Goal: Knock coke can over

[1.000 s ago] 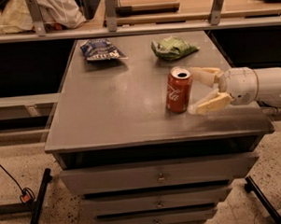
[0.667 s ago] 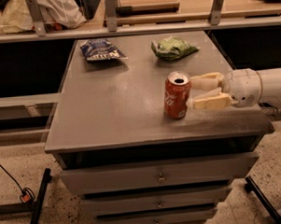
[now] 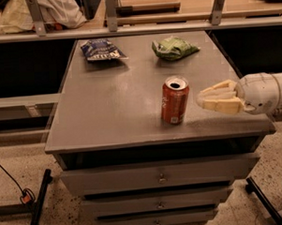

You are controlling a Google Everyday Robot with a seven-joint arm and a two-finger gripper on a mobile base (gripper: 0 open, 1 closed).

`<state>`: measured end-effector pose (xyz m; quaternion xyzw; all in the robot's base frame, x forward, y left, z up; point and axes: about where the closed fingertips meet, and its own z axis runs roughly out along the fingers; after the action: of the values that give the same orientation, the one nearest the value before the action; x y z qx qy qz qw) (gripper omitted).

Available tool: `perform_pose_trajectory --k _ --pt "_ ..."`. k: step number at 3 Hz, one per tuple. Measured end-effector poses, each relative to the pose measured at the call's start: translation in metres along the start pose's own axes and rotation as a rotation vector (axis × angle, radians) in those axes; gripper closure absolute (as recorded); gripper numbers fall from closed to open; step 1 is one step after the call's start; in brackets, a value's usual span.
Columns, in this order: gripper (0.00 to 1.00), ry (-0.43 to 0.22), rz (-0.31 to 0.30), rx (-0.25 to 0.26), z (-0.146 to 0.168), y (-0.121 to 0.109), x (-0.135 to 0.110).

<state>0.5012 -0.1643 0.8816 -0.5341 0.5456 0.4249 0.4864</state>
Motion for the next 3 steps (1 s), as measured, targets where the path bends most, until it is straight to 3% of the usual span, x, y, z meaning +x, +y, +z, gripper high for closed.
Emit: perform_pose_trajectory --k 1,3 --pt "0.92 0.023 0.019 -0.002 -0.015 0.021 0.000" --pt "0.45 0.042 0.034 0.025 -0.035 0.039 -0.008"
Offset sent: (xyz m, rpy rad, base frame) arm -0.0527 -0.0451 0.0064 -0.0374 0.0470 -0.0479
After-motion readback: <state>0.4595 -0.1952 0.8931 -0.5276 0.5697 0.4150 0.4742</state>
